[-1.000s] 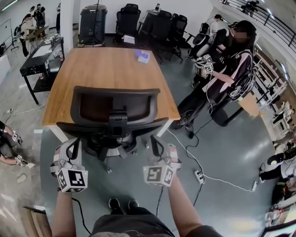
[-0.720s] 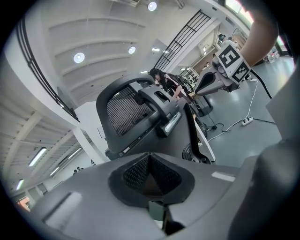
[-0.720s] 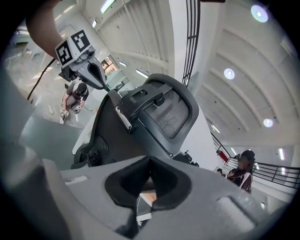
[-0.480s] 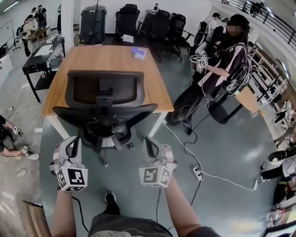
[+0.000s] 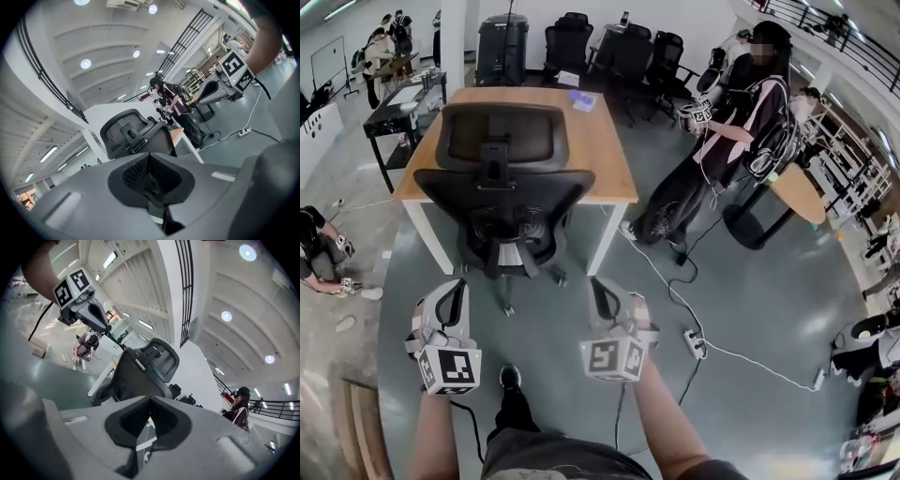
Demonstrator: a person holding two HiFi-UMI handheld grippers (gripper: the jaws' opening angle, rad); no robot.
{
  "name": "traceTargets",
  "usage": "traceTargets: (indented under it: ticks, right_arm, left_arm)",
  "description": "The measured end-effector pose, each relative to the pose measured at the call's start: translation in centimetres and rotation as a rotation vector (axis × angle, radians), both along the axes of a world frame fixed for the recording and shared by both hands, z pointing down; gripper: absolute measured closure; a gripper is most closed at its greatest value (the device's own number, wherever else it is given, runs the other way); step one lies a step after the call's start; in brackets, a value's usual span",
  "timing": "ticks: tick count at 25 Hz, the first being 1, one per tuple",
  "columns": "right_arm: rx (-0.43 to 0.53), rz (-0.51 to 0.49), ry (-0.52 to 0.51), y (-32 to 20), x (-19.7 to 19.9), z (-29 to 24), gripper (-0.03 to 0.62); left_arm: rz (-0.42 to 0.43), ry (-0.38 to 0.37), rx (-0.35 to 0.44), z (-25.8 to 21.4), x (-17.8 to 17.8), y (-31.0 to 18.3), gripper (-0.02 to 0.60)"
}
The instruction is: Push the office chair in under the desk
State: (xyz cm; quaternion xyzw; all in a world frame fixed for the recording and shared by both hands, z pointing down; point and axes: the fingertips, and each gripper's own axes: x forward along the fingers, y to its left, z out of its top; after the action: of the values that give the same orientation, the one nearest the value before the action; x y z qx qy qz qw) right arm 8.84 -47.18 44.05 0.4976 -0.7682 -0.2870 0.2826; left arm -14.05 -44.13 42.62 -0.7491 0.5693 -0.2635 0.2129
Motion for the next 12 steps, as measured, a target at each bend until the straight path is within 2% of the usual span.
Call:
traceTargets:
  ticks: [6,12]
  right_arm:
    - [0.007,-0.052,-0.028,6.6,1.2,-0.5,0.602]
    - [-0.008,-0.075,-0.063,10.5,2.8,-1.0,0.602]
  left_arm:
    - [-0.040,0.051,-0.001,0.1,2.2,7.2,0.568]
    - [-0.060,0.054,0.003,-1.1,3.8,12.2,0.568]
